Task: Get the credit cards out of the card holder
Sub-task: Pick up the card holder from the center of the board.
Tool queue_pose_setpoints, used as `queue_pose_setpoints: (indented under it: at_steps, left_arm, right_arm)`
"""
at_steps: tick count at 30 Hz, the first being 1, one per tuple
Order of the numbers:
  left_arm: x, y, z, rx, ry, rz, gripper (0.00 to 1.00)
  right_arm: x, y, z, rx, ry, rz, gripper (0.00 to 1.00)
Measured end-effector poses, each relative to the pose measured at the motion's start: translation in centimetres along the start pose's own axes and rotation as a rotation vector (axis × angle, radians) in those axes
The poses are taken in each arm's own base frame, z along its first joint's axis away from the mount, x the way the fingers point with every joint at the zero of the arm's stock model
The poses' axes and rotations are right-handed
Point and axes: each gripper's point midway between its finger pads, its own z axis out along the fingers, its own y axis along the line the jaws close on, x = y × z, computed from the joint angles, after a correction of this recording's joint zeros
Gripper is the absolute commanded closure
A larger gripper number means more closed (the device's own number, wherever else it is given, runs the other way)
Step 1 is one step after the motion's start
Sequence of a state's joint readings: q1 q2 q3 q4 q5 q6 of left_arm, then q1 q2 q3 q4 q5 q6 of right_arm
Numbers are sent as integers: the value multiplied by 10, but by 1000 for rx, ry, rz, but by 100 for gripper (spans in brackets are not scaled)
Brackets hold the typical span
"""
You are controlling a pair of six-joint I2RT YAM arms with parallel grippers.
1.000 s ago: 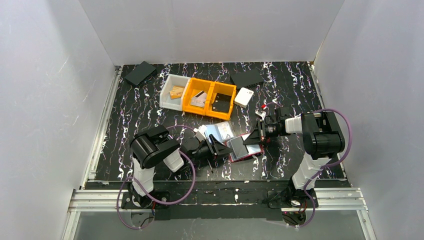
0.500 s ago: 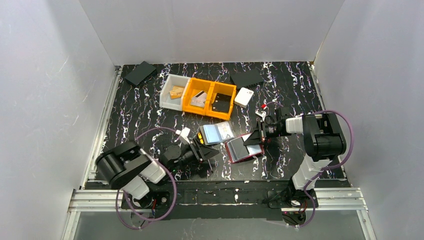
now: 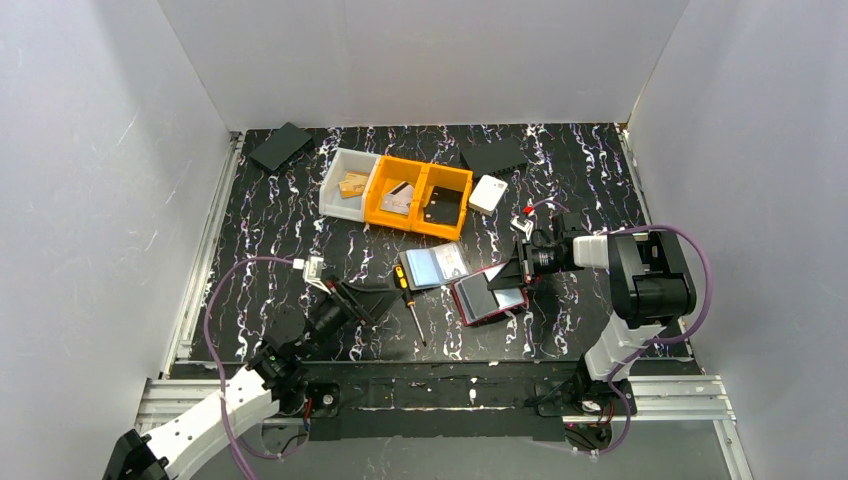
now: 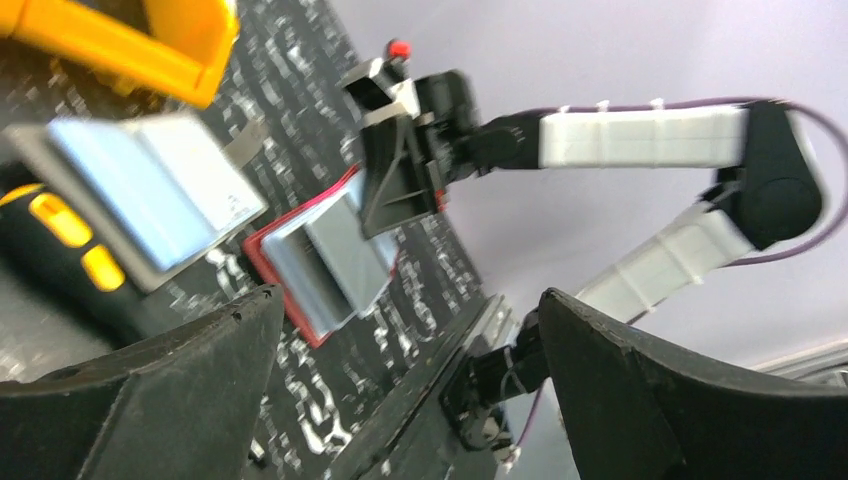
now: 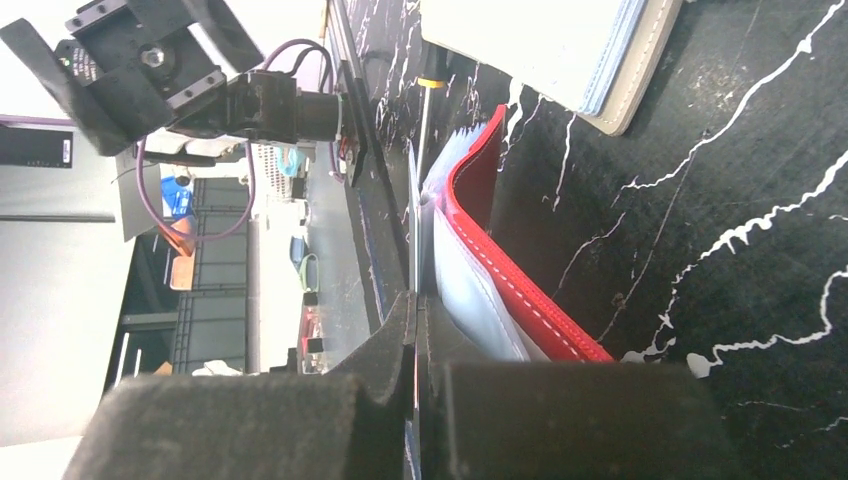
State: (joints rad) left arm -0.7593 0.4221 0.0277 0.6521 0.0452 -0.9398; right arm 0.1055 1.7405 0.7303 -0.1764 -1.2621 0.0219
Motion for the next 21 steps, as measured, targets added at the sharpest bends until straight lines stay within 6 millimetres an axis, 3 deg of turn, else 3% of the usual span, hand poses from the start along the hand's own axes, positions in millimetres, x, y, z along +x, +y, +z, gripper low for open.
queue_pose_setpoints:
  at_steps: [2, 9, 21]
  left_arm:
    - [8, 12, -3, -39, 42, 4, 2]
    - [80, 66, -3, -265, 399, -64, 2]
    - [123, 52, 57, -146, 574, -88, 2]
  right_arm:
    - [0, 2, 0, -8, 0, 1, 99]
    - [-3, 14, -1, -50, -5, -16, 99]
    - [-13, 42, -6, -144, -13, -41, 99]
